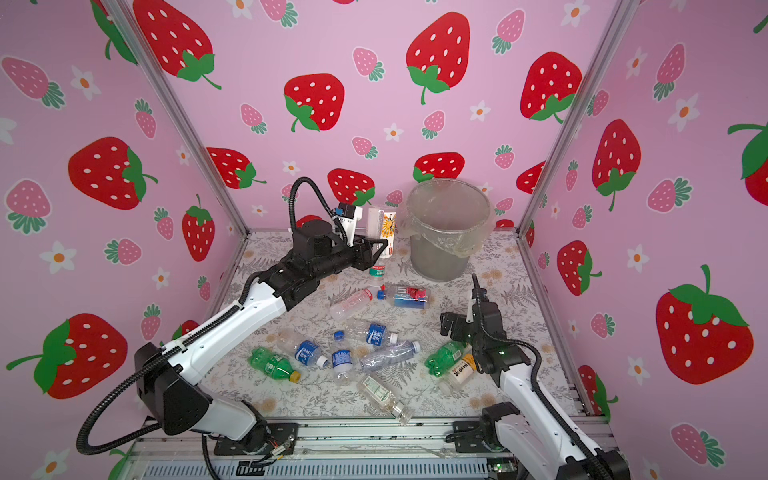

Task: Throw the plastic bottles in the bin
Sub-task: Throw the plastic bottle into the trash bin.

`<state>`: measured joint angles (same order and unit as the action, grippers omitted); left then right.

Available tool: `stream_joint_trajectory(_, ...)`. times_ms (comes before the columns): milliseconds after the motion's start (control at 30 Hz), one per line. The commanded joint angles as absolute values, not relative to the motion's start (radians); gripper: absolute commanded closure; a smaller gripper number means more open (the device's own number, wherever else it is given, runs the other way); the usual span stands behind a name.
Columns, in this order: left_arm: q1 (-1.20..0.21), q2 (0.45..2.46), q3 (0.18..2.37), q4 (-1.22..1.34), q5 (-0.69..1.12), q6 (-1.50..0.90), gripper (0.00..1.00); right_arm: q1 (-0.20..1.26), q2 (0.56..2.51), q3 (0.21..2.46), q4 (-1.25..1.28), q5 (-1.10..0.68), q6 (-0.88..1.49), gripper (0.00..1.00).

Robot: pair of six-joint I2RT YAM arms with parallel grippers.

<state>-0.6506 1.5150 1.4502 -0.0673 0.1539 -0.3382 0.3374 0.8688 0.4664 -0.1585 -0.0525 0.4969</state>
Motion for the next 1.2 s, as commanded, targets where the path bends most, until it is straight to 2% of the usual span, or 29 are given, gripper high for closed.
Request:
stream_joint_trajectory(0,-0.668,1.555,1.554,-0.027,0.07,-0.352,0.49,0.338,0.866,0.463,-0.172,-0.037,0.494,0.0)
stream_joint_trajectory(133,-0.694,1.634,1.663,0.025,0.032,-0.353,0.46,0.337,0.853,0.467,-0.174,-0.034,0.504,0.0)
stream_joint_trajectory(233,-0.702,1.75,1.837,0.004,0.026,-0.366,0.46,0.337,0.841,0.471,-0.176,-0.037,0.516,0.0)
stream_joint_trajectory(300,-0.706,1.863,2.021,-0.054,0.014,-0.383,0.46,0.338,0.834,0.477,-0.179,-0.037,0.521,0.0)
stream_joint_trajectory(433,-0.708,2.203,2.594,-0.24,-0.013,-0.4,0.42,0.338,0.831,0.497,-0.186,-0.024,0.527,0.0)
stream_joint_trajectory(467,-0.707,2.296,2.724,-0.251,-0.042,-0.412,0.28,0.337,0.83,0.5,-0.186,-0.021,0.529,0.01)
stream_joint_trajectory(500,-0.706,2.369,2.815,-0.247,-0.066,-0.429,0.08,0.337,0.827,0.502,-0.186,-0.018,0.532,0.01)
stream_joint_trajectory(533,-0.705,2.424,2.872,-0.233,-0.076,-0.437,0.01,0.338,0.824,0.503,-0.187,-0.015,0.536,0.01)
stream_joint_trajectory(600,-0.705,2.435,2.841,-0.191,-0.066,-0.436,0.01,0.336,0.813,0.504,-0.193,-0.014,0.54,0.01)
stream_joint_trajectory(733,-0.712,2.275,2.521,-0.075,-0.055,-0.401,0.01,0.336,0.785,0.492,-0.201,-0.012,0.545,0.01)
stream_joint_trajectory(1167,-0.693,1.815,2.134,-0.296,-0.168,-0.298,0.01,0.336,0.775,0.484,-0.201,-0.037,0.546,0.01)
